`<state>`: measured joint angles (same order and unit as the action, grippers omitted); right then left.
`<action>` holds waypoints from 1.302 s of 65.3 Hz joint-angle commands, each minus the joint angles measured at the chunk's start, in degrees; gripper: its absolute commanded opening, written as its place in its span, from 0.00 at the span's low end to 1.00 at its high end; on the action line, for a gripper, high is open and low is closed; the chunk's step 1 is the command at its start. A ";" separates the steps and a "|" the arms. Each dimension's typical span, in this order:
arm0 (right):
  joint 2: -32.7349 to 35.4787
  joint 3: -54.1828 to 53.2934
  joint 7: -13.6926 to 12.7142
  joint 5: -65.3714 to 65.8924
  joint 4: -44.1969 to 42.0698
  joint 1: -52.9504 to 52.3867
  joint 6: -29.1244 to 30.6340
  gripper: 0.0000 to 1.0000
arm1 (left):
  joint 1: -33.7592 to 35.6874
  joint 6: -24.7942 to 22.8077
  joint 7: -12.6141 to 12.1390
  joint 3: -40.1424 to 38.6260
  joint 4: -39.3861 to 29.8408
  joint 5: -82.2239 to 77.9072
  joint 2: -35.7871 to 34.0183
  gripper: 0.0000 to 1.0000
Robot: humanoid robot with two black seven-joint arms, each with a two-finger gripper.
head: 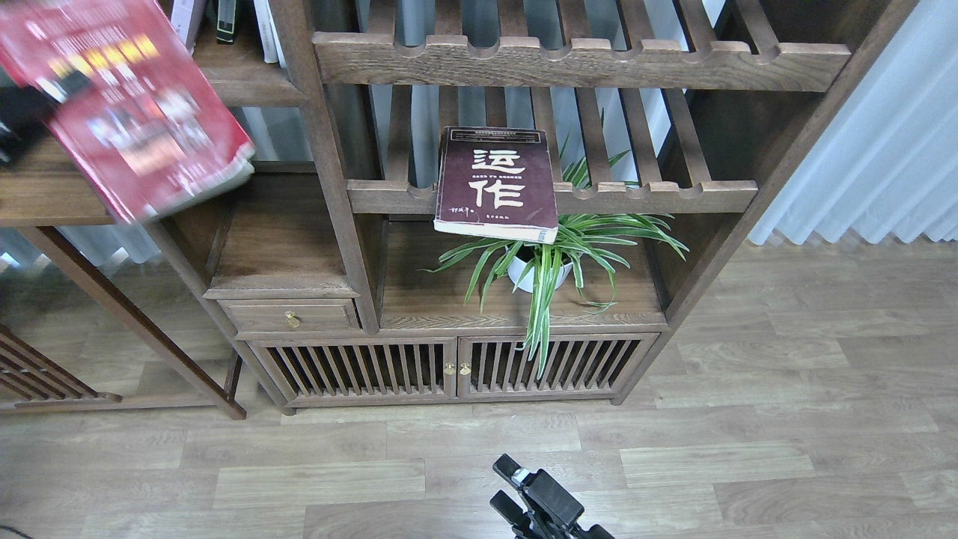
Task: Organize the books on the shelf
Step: 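Lift the red book with the left gripper onto the upper shelf, then release the red book and withdraw the left gripper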
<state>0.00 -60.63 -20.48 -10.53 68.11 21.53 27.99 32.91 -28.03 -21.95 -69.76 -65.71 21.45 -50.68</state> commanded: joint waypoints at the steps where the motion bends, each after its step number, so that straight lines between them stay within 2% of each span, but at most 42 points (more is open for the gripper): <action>1: 0.00 -0.01 0.00 -0.01 0.00 0.00 0.01 0.98 | 6.72 0.03 -0.64 0.06 5.32 -6.85 -2.05 0.07; 16: 0.00 -0.01 0.00 -0.01 0.09 0.00 0.01 0.98 | 21.75 0.03 -0.90 3.92 15.16 -20.13 -2.40 0.08; 17: 0.00 0.07 0.00 -0.01 0.09 -0.09 0.01 0.98 | 26.72 0.03 -0.90 7.50 18.56 -20.92 -1.97 0.08; 26: 0.00 0.16 0.00 0.07 0.18 -0.09 0.01 0.98 | 42.03 0.03 -1.78 19.38 27.02 -21.28 0.84 0.08; 33: 0.00 0.16 0.00 0.07 0.18 0.00 0.01 0.98 | 50.31 0.03 -1.96 26.07 34.40 -21.10 5.50 0.08; 48: 0.00 0.25 0.00 0.07 0.35 -0.09 0.01 0.98 | 57.00 0.03 -2.13 30.03 45.75 -21.36 15.70 0.08; 60: 0.00 0.16 0.00 0.07 0.35 0.00 0.01 0.98 | 59.64 0.03 -5.29 30.39 53.04 -21.54 22.20 0.08; 65: 0.00 0.25 0.00 0.07 0.35 0.00 0.01 0.98 | 60.52 0.03 -5.47 30.47 55.86 -21.72 23.88 0.08; 67: 0.00 0.34 0.00 0.07 0.35 -0.09 0.01 0.98 | 61.91 0.03 -5.56 30.91 59.96 -21.72 25.88 0.09; 73: 0.00 0.34 0.00 0.07 0.35 -0.09 0.01 0.98 | 62.45 0.03 -5.47 31.26 63.06 -21.72 27.83 0.11; 76: 0.00 0.25 0.00 0.07 0.35 -0.09 0.01 0.98 | 62.45 0.03 -5.21 31.18 64.56 -21.72 29.24 0.16; 78: 0.00 0.25 0.00 0.07 0.35 -0.09 0.01 0.98 | 62.36 0.03 -5.03 31.18 65.18 -21.72 30.12 0.25; 80: 0.00 0.25 0.00 0.07 0.35 -0.09 0.01 0.98 | 62.10 0.03 -5.03 31.26 65.18 -21.72 30.73 0.41; 81: 0.00 0.25 0.00 0.16 0.35 0.00 0.01 0.98 | 61.92 0.03 -5.03 31.26 65.09 -21.63 31.26 0.59; 83: 0.00 0.25 0.00 0.16 0.35 -0.09 0.01 0.98 | 61.75 0.03 -4.86 31.26 64.74 -21.54 31.96 0.84; 85: 0.00 0.25 0.00 0.16 0.44 -0.09 0.01 0.98 | 61.57 0.03 -4.68 31.35 64.30 -21.54 32.84 0.99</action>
<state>0.00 -60.34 -20.48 -10.44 68.48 21.45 27.99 95.17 -27.99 -27.17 -38.56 -1.21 -0.26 -20.73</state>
